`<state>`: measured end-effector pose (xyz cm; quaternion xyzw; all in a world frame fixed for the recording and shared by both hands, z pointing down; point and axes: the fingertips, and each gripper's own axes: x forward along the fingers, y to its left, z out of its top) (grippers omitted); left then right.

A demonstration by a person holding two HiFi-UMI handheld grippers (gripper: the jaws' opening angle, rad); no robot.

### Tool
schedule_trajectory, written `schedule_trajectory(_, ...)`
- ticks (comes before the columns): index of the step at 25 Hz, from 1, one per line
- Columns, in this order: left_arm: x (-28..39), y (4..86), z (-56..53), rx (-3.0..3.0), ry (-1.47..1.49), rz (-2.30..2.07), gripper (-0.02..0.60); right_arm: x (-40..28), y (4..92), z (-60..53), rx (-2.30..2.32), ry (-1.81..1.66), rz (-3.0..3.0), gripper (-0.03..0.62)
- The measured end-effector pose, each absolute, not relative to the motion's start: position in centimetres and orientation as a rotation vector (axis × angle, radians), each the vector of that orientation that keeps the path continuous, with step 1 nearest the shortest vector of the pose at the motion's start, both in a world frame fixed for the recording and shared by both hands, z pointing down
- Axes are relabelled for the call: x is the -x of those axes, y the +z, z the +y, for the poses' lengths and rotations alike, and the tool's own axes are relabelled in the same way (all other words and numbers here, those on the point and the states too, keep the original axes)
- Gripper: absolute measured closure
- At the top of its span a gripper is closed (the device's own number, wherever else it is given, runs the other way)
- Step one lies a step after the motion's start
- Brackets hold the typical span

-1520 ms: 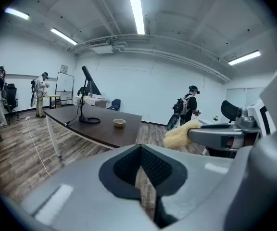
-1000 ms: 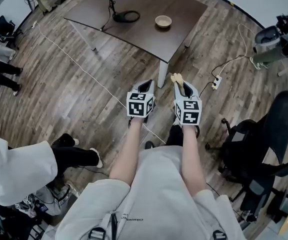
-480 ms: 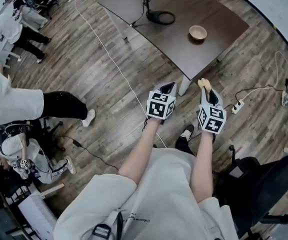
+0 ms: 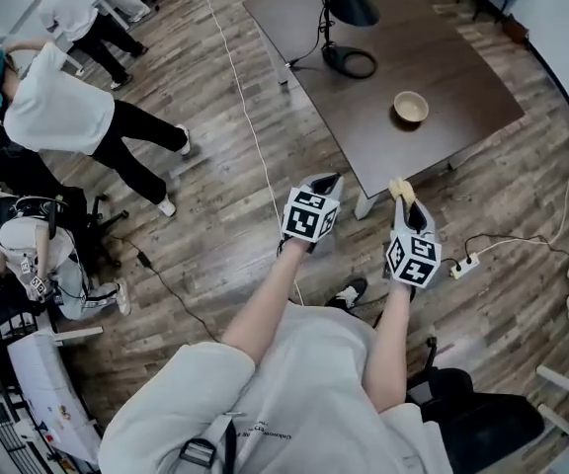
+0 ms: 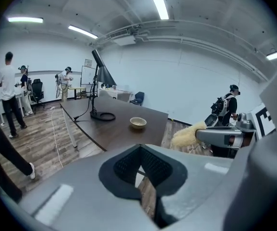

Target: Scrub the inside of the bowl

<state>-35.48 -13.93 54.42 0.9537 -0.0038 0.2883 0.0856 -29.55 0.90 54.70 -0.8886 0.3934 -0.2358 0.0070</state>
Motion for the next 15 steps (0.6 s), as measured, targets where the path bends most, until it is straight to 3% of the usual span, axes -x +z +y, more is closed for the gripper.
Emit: schedule_trajectory(15,26.8,55.8,-7.3,-2.784,0.842,-0.017,0.581,23.6,55.5,10.8,2.767,-0.759,1.153,0.487)
